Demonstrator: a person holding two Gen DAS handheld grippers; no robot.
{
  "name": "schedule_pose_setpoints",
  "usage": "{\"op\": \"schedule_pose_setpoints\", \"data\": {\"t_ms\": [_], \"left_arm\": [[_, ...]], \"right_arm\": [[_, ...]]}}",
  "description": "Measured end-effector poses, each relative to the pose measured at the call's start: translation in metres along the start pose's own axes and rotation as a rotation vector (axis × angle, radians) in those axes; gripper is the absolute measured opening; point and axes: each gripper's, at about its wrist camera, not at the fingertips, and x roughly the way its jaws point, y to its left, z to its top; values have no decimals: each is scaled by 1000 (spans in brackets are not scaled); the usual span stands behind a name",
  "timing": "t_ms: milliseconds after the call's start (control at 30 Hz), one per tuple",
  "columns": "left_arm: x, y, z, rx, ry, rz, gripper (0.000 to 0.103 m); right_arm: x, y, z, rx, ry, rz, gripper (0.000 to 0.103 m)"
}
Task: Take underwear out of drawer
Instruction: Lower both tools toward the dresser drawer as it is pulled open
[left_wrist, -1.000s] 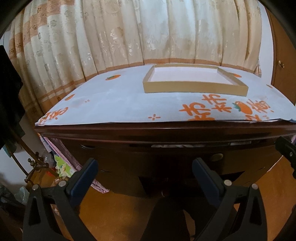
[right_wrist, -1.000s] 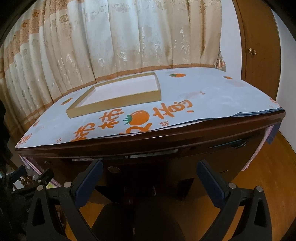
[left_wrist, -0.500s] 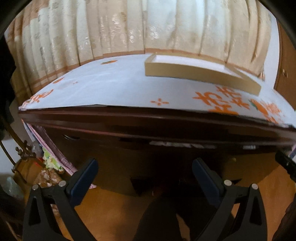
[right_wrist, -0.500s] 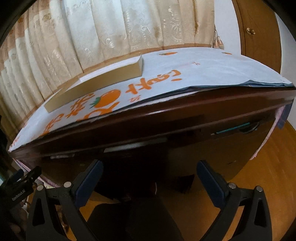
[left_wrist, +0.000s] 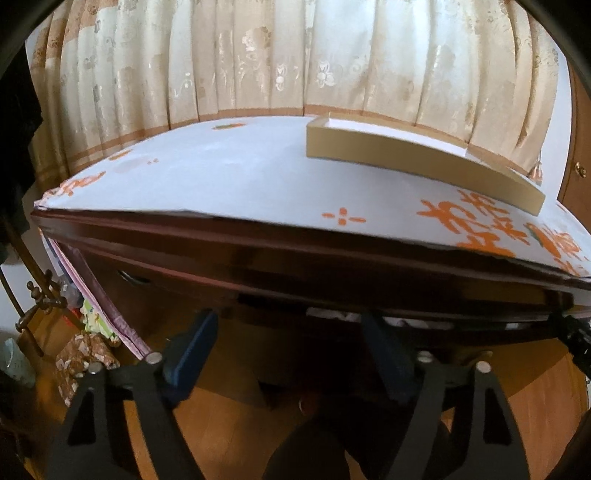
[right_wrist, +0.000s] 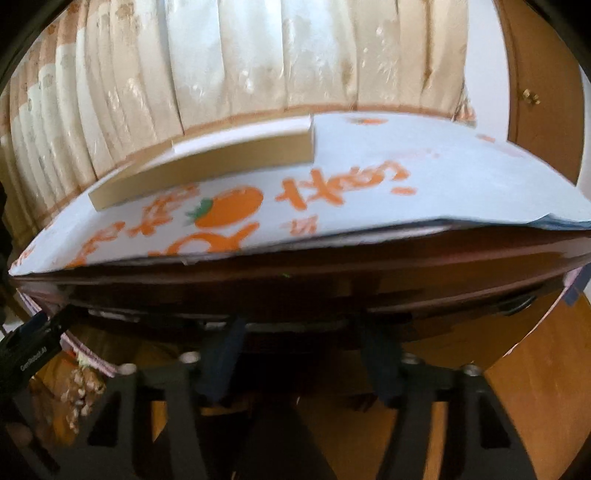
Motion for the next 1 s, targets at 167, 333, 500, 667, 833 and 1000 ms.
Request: {"op": "schedule_pose_setpoints", "data": {"t_ms": [167,333,500,667,833,1000], "left_arm": [[7,0,-3,-1,7,10,78],[9,0,-2,-11,2,7,77],[14,2,-2,-15,7,48,91],[18,6,-1,-39,39,57,100],[17,1,1,-11,51,90,102],[13,-1,-1,6,41,106,102]], "right_arm": [[3,0,-6,-13,-7,0,56],[1,-4,-6,-5,9,7,56],[-1,-4,-7,-9,18,4,56],[1,0,-5,-38,36,-27,57],[3,4,0,-74,113,-46,58],[4,5,3,-79,160,-57,58]]}}
